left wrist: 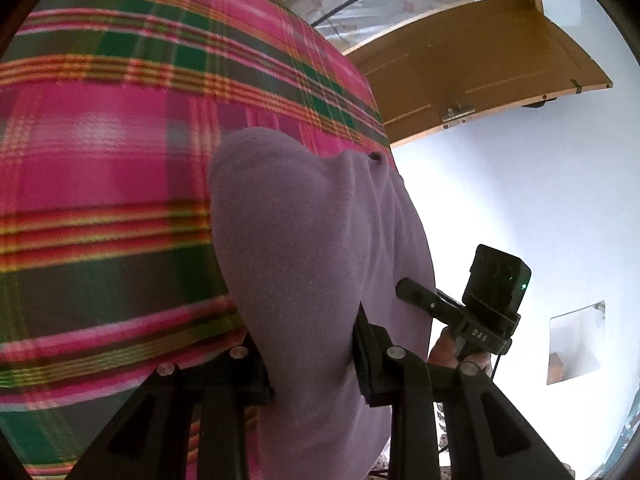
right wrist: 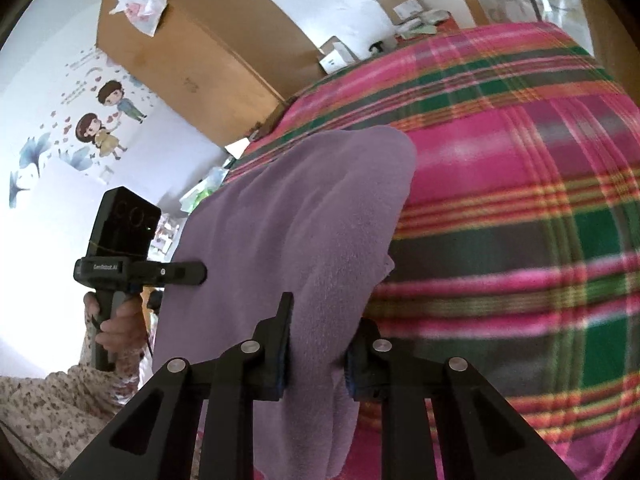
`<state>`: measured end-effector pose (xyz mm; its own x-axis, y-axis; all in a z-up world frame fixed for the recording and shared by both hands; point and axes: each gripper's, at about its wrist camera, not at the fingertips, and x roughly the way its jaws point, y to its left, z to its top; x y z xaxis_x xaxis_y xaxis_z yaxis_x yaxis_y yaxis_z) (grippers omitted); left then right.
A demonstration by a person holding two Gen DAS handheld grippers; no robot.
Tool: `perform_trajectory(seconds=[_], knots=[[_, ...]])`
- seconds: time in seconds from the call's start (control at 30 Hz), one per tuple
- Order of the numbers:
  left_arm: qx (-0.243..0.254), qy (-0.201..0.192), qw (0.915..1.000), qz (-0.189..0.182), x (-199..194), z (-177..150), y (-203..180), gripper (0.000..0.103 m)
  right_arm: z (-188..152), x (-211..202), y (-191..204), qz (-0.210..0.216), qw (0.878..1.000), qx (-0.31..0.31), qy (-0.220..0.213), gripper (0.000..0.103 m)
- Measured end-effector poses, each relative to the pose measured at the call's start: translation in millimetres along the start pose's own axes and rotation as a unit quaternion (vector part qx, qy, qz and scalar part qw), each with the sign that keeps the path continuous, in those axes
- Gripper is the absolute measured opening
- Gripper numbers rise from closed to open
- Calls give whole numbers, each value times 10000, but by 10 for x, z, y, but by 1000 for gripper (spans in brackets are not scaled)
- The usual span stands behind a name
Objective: Fold clothes
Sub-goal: 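Grasp the fleece with the right gripper beside the left gripper and hold it up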
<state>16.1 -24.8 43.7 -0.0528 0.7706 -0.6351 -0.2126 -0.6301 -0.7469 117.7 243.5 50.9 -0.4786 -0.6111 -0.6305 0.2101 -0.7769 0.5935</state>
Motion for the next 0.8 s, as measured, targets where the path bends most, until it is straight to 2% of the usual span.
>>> perform_trajectory(seconds=[0.33, 0.8], knots=[[-91, -419, 9989, 196, -413, 315, 178, 31, 362, 343, 282, 168, 9997, -194, 12, 21], [-285, -734, 9965, 298, -700, 830, 503, 31, 888, 787, 530, 202, 9991, -366, -70, 21]])
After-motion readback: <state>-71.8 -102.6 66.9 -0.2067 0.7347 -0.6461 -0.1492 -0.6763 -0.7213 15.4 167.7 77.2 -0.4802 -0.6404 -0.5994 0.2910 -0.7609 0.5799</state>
